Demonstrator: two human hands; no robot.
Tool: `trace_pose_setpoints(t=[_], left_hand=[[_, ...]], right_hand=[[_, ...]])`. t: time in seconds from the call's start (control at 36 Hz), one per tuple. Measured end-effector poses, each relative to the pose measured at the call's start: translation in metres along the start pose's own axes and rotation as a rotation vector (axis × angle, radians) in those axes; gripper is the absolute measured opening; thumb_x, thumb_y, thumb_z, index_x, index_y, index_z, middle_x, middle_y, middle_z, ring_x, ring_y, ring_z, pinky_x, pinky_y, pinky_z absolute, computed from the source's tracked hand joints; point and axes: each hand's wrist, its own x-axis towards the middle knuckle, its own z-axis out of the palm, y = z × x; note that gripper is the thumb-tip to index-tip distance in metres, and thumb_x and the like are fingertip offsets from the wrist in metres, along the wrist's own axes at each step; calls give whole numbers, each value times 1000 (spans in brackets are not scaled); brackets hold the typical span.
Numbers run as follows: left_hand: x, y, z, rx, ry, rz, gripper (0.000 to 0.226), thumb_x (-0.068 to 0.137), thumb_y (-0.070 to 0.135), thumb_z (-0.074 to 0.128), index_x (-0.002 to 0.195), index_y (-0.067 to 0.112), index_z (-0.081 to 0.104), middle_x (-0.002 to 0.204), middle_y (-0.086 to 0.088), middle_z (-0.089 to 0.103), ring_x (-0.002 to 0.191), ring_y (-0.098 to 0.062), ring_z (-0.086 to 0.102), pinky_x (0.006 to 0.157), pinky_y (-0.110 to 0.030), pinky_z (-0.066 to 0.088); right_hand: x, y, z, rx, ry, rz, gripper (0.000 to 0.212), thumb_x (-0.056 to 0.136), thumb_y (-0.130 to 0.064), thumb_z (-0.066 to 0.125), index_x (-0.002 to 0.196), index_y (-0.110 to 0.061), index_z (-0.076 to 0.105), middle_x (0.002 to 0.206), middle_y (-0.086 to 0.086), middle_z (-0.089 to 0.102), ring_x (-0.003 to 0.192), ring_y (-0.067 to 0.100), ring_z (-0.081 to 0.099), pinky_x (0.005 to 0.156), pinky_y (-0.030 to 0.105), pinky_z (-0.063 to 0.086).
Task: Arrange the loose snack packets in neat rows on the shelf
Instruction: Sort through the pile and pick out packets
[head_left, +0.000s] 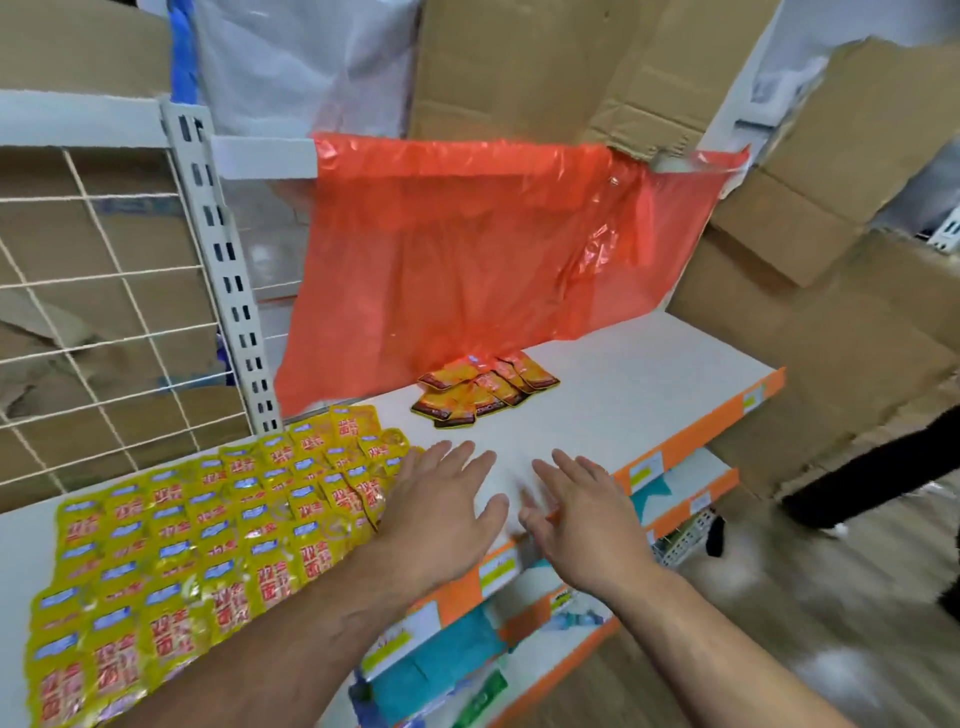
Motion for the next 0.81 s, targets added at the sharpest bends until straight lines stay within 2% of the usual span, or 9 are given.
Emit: trace_pose_setpoints(t=[0.06,0.22,0.36,0.47,0.56,0.61,0.67,0.72,0.81], left_hand=[[18,-1,2,-1,-23,9,70,86,61,18,151,37,28,160,9,25,147,-17,16,120,-41,1],[61,1,12,-22,-37,22,70,87,62,18,150,35,31,159,9,27,148,-15,15,120,-41,2],[97,8,26,5,-2,13,79,81,65,10,146,33,41,154,5,37,143,-19,27,120,-44,12],[126,18,42,44,2,-18,74,84,60,18,141,26,50,147,-1,48,137,-26,39,114,-50,26],[152,30,54,59,60,-49,67,86,53,27,134,18,57,137,-5,57,129,-29,48,110,-48,34],[171,40,60,90,36,-101,65,88,49,26,139,17,51,143,-4,51,133,-28,43,113,-47,29],[187,48,67,109,-21,-179,65,90,46,26,148,19,37,154,-2,37,142,-26,30,116,-45,23],[202,56,74,118,-41,-247,66,91,44,26,152,20,28,159,-1,27,146,-26,21,117,-45,20],[218,68,82,167,-38,-325,65,92,42,27,152,18,29,159,-1,27,146,-26,20,117,-46,19]], right_hand=[[16,5,2,-3,6,3,64,95,-57,46,150,-27,40,159,0,33,145,26,29,118,42,25],[63,30,15,-4,6,-36,83,81,-68,16,149,-27,41,157,-1,37,145,23,31,116,44,29],[106,61,24,-1,-14,-65,80,81,-68,20,147,-28,43,156,-3,39,145,21,32,115,43,30],[142,84,24,38,-45,-119,67,90,-60,37,148,-26,42,157,-1,37,142,23,34,115,38,32],[177,102,23,133,-45,-152,63,87,-56,42,139,-22,52,148,2,49,130,27,45,106,37,41],[202,116,26,203,-55,-184,64,82,-57,35,133,-24,54,139,-3,55,122,26,50,98,38,47],[223,127,24,255,-79,-232,56,86,-51,42,136,-29,53,140,-7,54,124,25,49,98,37,47],[243,135,20,273,-87,-278,50,93,-40,53,140,-25,51,148,-3,47,131,26,45,103,34,43],[277,144,21,242,-96,-356,45,97,-36,50,140,-21,51,147,4,47,131,29,46,103,35,41]])
